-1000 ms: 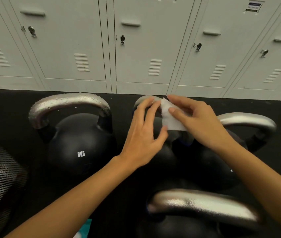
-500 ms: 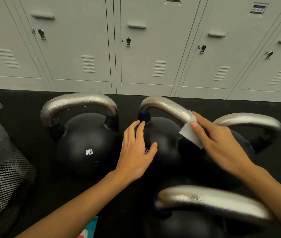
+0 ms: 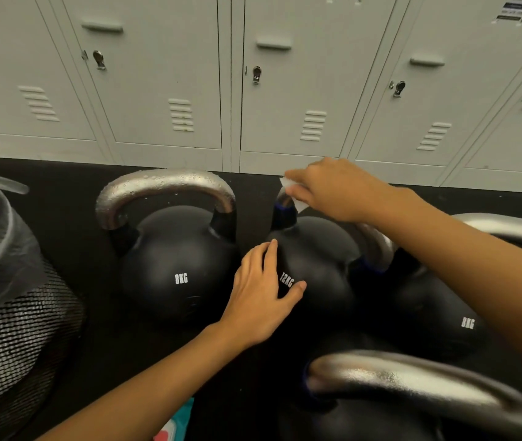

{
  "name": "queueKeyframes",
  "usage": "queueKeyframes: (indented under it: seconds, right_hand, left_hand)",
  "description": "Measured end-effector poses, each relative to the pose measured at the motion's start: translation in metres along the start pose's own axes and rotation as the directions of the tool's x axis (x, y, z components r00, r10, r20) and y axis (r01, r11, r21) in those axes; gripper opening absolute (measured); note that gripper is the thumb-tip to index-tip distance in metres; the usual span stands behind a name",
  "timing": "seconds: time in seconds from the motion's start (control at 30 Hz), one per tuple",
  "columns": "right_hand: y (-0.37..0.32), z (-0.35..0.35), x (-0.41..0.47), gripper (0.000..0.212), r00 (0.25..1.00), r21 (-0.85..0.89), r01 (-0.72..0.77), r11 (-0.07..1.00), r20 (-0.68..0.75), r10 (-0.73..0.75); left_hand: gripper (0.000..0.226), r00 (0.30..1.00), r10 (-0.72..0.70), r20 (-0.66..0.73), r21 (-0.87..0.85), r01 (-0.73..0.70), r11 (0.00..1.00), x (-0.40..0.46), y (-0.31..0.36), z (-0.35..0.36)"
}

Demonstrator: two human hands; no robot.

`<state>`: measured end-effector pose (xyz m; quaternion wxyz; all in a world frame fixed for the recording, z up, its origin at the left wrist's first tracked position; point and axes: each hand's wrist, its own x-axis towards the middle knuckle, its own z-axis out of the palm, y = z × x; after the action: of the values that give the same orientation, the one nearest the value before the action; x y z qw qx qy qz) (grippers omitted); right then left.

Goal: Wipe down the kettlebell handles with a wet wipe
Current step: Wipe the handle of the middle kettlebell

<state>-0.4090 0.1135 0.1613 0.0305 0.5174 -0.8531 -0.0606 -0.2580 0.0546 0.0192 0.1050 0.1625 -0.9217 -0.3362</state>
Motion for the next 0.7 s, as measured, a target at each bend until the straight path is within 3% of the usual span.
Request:
queueKeyframes:
  seconds: [0.13,0.3,0.47,0.7]
  right_hand:
    - [0.006,-0.004,0.014,0.048,0.994,0.284,-0.091,0.955,0.091,0.067]
    - [0.017,-0.003,-0.006,0.05,0.98,0.444,-0.198,0.874,0.116,0.163]
    - [0.035,0.012,-0.041,0.059,0.957,0.632,-0.288,0.72,0.157,0.244]
    - [0.038,0.039,-0.106,0.034,0.976,0.739,-0.135,0.661,-0.017,0.218]
  left_hand:
    - [0.083,1.0,0.005,0.025,0.034,-0.006,0.999,-0.001,0.0,-0.001]
    - [0.082,0.998,0.003,0.056,0.067,-0.007,0.998,-0.001,0.001,-0.004]
    - [0.082,0.998,-0.005,0.065,0.089,-0.001,0.996,0.0,0.001,-0.003]
    - [0.082,0.994,-0.045,0.096,0.175,0.027,0.984,0.002,0.003,-0.006]
